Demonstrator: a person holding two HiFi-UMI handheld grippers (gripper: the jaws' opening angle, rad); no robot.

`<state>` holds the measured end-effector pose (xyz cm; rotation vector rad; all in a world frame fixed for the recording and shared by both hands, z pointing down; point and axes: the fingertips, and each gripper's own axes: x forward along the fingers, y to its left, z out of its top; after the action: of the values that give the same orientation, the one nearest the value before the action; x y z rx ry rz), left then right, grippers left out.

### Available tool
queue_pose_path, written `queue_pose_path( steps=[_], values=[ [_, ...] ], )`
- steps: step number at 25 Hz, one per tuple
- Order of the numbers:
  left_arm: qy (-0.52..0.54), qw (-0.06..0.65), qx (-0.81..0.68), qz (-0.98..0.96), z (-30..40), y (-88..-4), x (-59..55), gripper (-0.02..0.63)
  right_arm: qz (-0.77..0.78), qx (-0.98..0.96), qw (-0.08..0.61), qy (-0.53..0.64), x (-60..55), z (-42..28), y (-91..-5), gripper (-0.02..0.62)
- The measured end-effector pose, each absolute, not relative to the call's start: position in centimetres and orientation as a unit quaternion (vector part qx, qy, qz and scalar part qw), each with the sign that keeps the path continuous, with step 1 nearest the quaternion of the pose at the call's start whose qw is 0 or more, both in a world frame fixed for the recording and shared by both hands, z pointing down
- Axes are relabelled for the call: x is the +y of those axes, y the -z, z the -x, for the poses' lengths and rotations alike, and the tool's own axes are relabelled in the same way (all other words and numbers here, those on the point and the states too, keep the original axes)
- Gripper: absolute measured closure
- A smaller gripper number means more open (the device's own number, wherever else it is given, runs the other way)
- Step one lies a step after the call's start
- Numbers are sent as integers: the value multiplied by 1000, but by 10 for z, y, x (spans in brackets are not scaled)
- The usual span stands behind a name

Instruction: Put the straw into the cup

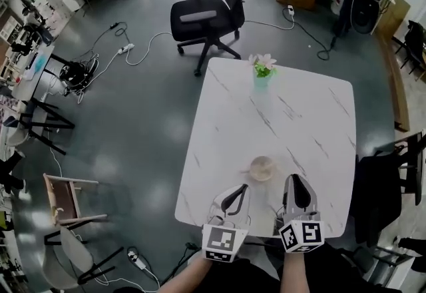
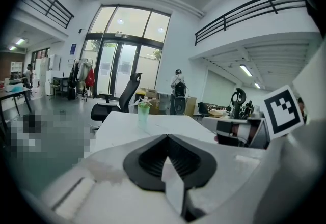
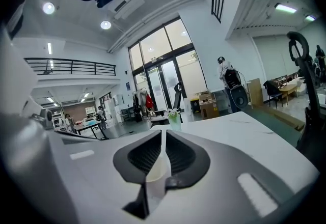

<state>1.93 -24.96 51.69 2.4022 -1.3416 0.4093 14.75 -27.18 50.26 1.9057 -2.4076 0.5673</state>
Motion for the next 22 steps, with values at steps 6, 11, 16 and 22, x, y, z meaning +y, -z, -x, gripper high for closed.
queue_pose_path(
  steps=[6, 11, 16, 22],
  values=[
    [-118, 149, -487, -853, -21, -481, -245, 604, -594, -787, -23, -166, -253, -141, -467, 594],
    [-91, 121, -499, -853, -20, -449, -240, 604, -579, -801, -39, -144, -240, -137, -434, 594],
    [-65, 94, -507, -854, -20, -423, -237, 604, -575, -807, -44, -125, -236, -140, -410, 595],
    [-49, 79, -513, -853, -20, -411, -236, 604, -555, -822, -41, -119, -229, -124, -405, 595]
  ],
)
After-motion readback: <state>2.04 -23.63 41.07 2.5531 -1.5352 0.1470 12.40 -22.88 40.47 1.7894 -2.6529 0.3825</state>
